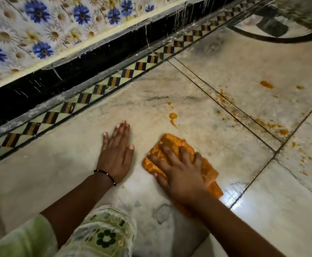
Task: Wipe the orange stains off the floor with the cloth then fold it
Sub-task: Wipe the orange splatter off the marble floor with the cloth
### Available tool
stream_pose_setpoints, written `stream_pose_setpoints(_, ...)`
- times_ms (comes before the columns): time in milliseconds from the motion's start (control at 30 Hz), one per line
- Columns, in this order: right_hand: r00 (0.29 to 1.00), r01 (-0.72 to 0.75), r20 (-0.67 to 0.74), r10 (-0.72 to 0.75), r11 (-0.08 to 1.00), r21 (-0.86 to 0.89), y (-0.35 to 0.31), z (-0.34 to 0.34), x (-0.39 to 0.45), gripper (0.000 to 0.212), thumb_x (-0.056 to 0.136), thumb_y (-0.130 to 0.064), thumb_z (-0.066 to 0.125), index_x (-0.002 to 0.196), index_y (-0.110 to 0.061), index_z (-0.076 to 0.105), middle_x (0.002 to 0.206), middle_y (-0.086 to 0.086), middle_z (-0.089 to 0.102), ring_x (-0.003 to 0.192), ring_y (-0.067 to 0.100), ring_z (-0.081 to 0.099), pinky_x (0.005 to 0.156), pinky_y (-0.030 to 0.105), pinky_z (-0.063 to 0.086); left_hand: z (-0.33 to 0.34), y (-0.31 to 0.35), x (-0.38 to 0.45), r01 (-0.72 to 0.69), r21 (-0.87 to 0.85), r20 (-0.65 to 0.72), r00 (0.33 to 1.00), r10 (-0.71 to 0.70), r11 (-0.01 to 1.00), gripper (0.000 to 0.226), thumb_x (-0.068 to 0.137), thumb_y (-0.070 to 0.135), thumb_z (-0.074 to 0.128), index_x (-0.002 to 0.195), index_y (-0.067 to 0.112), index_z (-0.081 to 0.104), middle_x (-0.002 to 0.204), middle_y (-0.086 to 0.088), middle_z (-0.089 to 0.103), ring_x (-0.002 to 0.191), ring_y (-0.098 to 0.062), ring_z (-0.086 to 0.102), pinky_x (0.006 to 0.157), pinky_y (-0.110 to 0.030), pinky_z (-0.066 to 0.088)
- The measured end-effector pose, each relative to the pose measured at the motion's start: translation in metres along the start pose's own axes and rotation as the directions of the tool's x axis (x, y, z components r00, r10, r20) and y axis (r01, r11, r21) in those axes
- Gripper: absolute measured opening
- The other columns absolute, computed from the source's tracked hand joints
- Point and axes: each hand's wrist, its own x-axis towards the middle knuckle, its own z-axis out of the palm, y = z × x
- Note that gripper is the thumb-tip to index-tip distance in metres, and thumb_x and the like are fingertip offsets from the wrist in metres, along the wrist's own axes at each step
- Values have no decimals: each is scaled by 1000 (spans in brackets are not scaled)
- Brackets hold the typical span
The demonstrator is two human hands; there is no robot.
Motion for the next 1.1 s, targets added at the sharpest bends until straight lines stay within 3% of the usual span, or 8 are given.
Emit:
stream_pose_setpoints(100, 986, -165, 41, 162, 983, 78, 56, -9, 11, 55, 92, -63, 21, 146, -55, 11, 161, -10, 5, 141, 37, 13, 106, 65, 13, 2, 10, 12, -69, -7, 3, 998, 69, 998, 67, 91, 45, 11, 149, 13, 10, 155, 5, 2, 144, -12, 2, 115, -37, -9)
stream_pose_setpoints(233, 913, -406, 24, 407, 906, 121, 63, -2, -30, 59, 89, -65, 17, 145, -55, 2, 161, -8, 1, 141, 39, 8, 106, 64, 11, 1, 13, 26, -128, 111, 57, 991, 123, 986, 71, 89, 49, 11, 149, 12, 8, 156, 2, 0, 145, -14, 1, 115, -36, -11)
stream_pose_setpoints(367, 967, -255, 40, 253, 965, 68, 23, -7, -15, 53, 88, -59, 35, 140, -49, 36, 149, -2, 41, 122, 44, 47, 86, 72, 36, 13, 29, 39, -82, 142, 98, 993, 69, 986, 76, 84, 50, 6, 150, 12, 4, 155, 1, -6, 143, -12, -6, 114, -38, -11)
stream_pose_setpoints(500, 986, -169, 26, 167, 979, 116, 66, -21, 46, 55, 95, -62, 24, 146, -54, 4, 161, -10, -2, 143, 35, 4, 107, 64, 7, 23, 26, 38, -91, 226, 87, 994, 73, 970, 76, 85, 50, 12, 150, 10, 8, 158, -5, 1, 144, -16, -1, 113, -35, -14)
stream_pose_setpoints(700, 929, -355, -78, 360, 932, 77, 93, -5, -2, 61, 90, -66, 16, 147, -54, -1, 161, -10, -9, 141, 27, -27, 105, 56, -19, 22, 29, 43, -63, 231, 67, 997, 48, 971, 78, 86, 54, 18, 150, 12, 1, 157, -3, -7, 142, -10, -12, 112, -35, -18)
stream_pose_setpoints(800, 979, -142, -147, 142, 990, 11, 62, 0, 12, 60, 92, -55, 31, 149, -35, 29, 158, -1, 21, 147, 29, -9, 111, 54, -17, 20, 34, 57, -28, 206, 23, 999, 24, 978, 79, 83, 51, 19, 150, 11, 4, 157, -3, -5, 142, -10, -11, 113, -40, -14)
stream_pose_setpoints(900, 982, 56, -175, -71, 994, -93, 57, -15, 73, 60, 96, -49, 26, 151, -27, 22, 160, 0, 14, 147, 27, -10, 111, 52, -19, 23, 32, 69, -5, 223, 32, 999, -2, 975, 79, 82, 50, 17, 150, 11, 7, 158, -5, -2, 142, -12, -8, 114, -43, -11)
stream_pose_setpoints(1100, 985, -105, -133, 108, 994, 33, 110, -17, 83, 62, 94, -56, 19, 152, -35, 13, 160, -3, 14, 147, 26, -2, 114, 48, -12, 27, 31, 70, -21, 235, 65, 998, 6, 972, 77, 85, 47, 25, 150, 8, 11, 158, -8, 5, 144, -17, 0, 116, -42, -5)
